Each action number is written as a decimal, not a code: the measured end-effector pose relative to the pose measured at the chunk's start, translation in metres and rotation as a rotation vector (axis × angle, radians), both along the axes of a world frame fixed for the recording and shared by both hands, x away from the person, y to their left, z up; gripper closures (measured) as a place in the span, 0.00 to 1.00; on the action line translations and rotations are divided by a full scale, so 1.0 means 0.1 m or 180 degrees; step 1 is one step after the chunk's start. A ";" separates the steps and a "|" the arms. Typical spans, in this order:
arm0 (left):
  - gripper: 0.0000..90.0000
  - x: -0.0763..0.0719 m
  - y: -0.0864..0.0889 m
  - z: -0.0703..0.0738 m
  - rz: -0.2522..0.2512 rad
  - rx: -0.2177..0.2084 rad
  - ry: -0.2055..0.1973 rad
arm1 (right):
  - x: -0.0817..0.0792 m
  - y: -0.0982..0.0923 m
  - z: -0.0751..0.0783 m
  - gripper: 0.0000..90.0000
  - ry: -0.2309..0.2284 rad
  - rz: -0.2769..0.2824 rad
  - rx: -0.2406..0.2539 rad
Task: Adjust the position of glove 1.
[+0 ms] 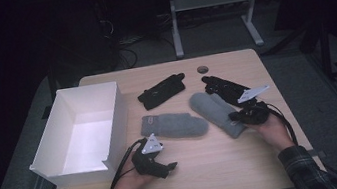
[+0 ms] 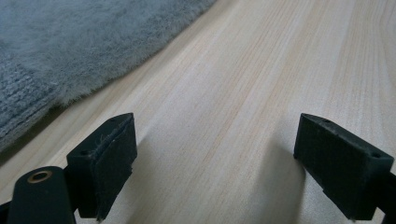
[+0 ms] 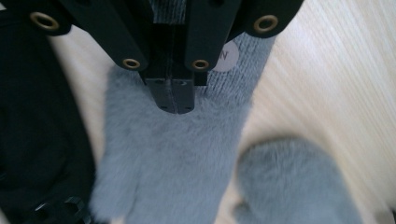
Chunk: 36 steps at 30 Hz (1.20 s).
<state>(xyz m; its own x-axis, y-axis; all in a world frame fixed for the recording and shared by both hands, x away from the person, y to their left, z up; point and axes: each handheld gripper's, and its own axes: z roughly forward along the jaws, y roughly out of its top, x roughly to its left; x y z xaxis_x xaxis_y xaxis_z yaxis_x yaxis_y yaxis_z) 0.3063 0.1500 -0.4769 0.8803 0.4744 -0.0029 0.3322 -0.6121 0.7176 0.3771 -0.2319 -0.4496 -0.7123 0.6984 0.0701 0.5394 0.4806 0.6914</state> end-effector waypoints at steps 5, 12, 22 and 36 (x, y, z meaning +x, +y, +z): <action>0.14 0.00 0.00 0.00 0.0001 -0.0002 -0.0003 | -0.08 -0.01 -0.01 1.00 0.0084 0.0023 0.0003; 0.14 0.00 0.00 -0.01 0.0003 -0.0013 -0.0012 | -0.29 -0.07 0.01 1.00 0.0142 0.0047 -0.0032; 0.14 0.00 0.00 -0.01 0.0010 -0.0020 -0.0007 | -0.57 -0.17 0.03 1.00 0.0208 0.0043 -0.0024; 0.14 -0.01 0.00 -0.01 0.0022 -0.0024 0.0003 | -0.65 -0.46 0.07 1.00 0.0089 -0.0203 -0.0224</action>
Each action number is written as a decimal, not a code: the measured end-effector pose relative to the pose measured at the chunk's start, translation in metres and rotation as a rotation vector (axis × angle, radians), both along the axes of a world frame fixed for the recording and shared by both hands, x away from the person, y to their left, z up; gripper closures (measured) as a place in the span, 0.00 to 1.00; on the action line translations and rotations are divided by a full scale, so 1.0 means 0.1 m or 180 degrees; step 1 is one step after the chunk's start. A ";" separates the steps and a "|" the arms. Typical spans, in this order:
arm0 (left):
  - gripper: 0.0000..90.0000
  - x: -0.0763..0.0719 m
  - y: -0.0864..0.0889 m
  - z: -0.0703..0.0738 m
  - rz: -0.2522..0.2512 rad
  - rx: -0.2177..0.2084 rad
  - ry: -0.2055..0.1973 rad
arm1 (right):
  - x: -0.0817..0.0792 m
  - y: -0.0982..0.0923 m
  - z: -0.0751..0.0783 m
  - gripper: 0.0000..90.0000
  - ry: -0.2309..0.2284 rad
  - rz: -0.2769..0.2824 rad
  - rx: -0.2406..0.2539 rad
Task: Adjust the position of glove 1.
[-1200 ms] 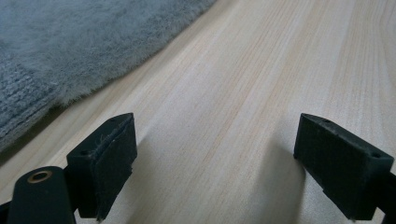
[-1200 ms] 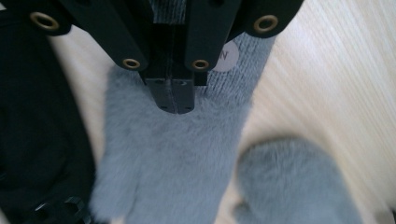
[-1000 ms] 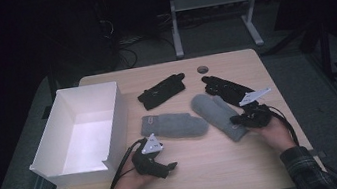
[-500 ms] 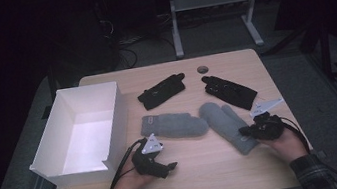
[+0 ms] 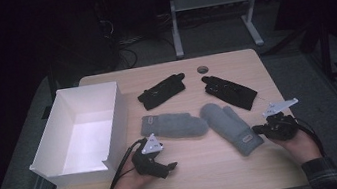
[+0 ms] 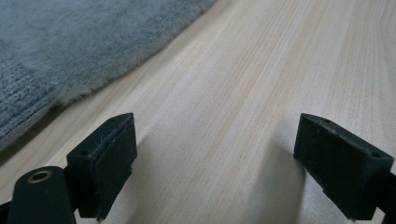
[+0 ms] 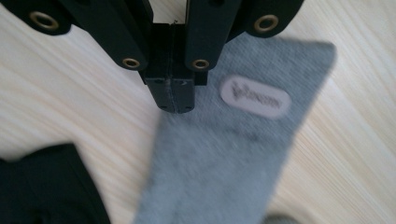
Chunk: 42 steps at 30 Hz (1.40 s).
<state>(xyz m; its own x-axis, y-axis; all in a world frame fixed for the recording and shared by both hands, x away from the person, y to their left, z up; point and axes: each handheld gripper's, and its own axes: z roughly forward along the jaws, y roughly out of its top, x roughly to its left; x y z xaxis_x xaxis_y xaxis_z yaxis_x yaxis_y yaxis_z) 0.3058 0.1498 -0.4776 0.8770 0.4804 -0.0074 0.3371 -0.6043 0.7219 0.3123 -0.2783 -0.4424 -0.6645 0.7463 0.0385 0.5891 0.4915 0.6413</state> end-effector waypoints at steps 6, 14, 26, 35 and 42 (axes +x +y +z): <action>0.14 0.00 0.00 0.00 -0.0003 0.0003 -0.0003 | -0.07 -0.02 -0.04 1.00 0.0107 0.0074 0.0050; 0.14 0.00 0.00 0.00 0.0007 0.0000 0.0000 | -0.21 0.17 -0.06 1.00 0.0202 0.0463 0.0105; 0.14 0.00 0.00 0.00 -0.0006 0.0012 -0.0019 | -0.29 0.55 -0.06 1.00 0.0296 0.0968 0.0239; 0.14 0.00 0.00 0.00 -0.0005 0.0010 -0.0016 | -0.24 0.91 -0.07 1.00 0.0297 0.1287 0.0304; 0.14 0.00 0.00 0.00 0.0009 0.0000 -0.0016 | -0.20 1.21 -0.07 1.00 0.0318 0.1470 0.0293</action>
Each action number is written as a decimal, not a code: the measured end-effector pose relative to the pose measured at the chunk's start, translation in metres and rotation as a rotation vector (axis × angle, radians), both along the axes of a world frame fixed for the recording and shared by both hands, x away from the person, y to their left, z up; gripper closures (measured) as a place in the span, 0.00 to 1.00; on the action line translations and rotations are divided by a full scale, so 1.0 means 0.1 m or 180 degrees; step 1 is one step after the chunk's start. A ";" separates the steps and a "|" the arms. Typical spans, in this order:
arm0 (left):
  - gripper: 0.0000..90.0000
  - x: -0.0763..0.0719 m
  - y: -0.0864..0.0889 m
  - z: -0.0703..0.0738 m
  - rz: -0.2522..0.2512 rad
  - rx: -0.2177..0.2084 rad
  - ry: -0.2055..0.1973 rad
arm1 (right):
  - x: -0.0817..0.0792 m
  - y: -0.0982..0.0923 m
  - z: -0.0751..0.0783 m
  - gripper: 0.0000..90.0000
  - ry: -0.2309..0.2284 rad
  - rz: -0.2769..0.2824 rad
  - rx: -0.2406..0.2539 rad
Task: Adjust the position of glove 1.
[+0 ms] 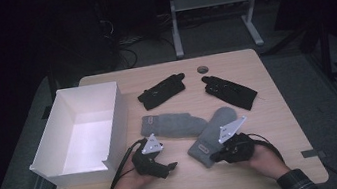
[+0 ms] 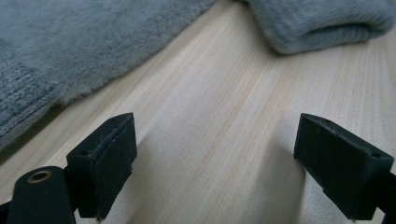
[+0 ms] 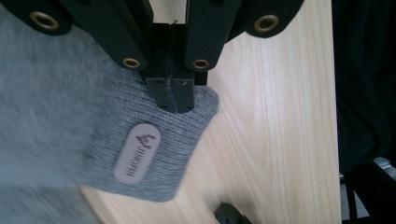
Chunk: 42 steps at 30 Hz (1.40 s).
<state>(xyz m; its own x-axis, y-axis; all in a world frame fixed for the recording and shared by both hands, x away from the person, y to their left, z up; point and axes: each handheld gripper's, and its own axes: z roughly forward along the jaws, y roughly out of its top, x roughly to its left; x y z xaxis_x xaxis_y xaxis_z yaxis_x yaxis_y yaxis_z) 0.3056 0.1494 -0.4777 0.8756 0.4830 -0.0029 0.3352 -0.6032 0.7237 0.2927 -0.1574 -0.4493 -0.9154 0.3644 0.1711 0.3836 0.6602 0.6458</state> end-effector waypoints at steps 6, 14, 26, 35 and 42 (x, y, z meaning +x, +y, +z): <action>0.14 0.00 0.00 0.00 0.0001 -0.0004 0.0002 | 0.08 0.22 -0.01 1.00 -0.0110 0.0159 -0.0021; 0.14 -0.01 -0.01 0.00 0.0022 -0.0025 0.0017 | 0.21 -0.05 0.21 1.00 -0.0214 -0.0288 0.0219; 0.14 0.00 0.00 0.01 0.0003 0.0006 0.0017 | 0.63 -0.05 -0.05 1.00 -0.0138 -0.0524 -0.0078; 0.14 0.00 0.00 0.00 0.0002 0.0003 0.0016 | 0.50 0.01 -0.09 1.00 -0.0049 -0.0345 -0.0025; 0.14 0.00 0.00 0.00 0.0005 -0.0010 0.0006 | 0.23 0.10 -0.08 1.00 -0.0024 -0.0275 -0.0021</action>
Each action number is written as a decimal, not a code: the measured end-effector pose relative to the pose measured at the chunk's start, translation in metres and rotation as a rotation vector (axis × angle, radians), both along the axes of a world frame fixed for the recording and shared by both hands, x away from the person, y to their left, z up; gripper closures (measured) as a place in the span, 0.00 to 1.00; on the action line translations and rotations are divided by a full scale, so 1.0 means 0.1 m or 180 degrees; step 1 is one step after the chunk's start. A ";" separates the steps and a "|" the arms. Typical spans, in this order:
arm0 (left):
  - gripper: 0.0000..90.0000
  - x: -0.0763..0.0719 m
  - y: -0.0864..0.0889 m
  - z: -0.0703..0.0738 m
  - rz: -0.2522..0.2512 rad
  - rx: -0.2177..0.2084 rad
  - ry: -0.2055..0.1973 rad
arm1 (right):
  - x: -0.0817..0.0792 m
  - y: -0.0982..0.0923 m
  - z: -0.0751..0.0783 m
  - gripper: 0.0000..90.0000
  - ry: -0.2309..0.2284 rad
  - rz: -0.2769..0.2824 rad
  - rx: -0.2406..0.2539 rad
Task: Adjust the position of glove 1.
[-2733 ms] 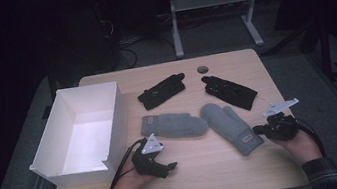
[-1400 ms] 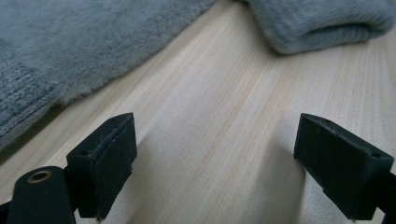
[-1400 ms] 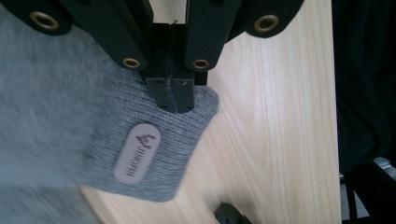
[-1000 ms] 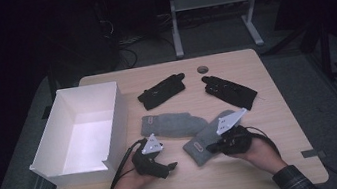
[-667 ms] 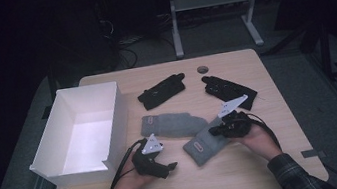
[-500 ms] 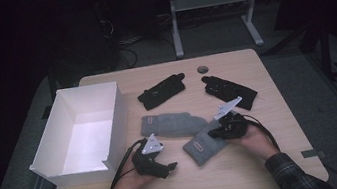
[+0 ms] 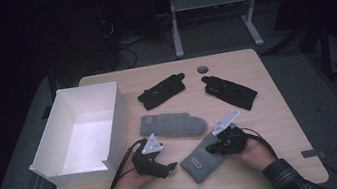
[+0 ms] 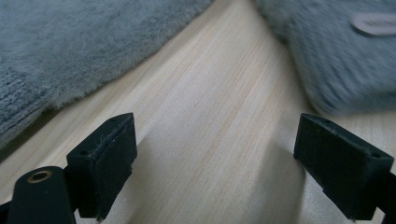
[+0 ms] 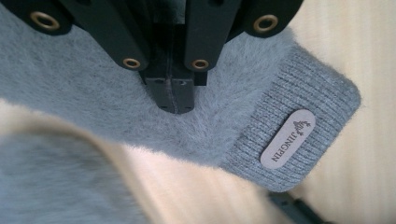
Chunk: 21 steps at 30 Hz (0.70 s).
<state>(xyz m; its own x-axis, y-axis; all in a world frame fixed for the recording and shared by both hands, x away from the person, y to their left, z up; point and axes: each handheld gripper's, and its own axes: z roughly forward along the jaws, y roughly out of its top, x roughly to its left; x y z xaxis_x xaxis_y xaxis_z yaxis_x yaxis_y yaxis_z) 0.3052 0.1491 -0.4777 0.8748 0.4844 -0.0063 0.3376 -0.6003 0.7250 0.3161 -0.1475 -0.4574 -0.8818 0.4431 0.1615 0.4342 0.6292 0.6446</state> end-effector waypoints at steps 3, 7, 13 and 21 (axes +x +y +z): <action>0.14 0.00 0.00 0.00 0.0000 -0.0001 -0.0001 | -0.05 0.03 0.00 1.00 -0.0044 0.0081 -0.0036; 0.14 0.00 0.00 0.00 0.0007 -0.0001 0.0001 | -0.04 -0.03 0.06 0.96 -0.0042 0.0043 0.0073; 0.14 0.00 0.00 0.00 0.0010 0.0006 0.0002 | -0.06 -0.44 0.25 0.75 -0.0208 -0.0341 0.0408; 0.17 0.00 0.00 0.02 0.0071 0.0079 0.0024 | -0.18 -1.03 0.08 0.37 -0.0402 -0.0925 0.0307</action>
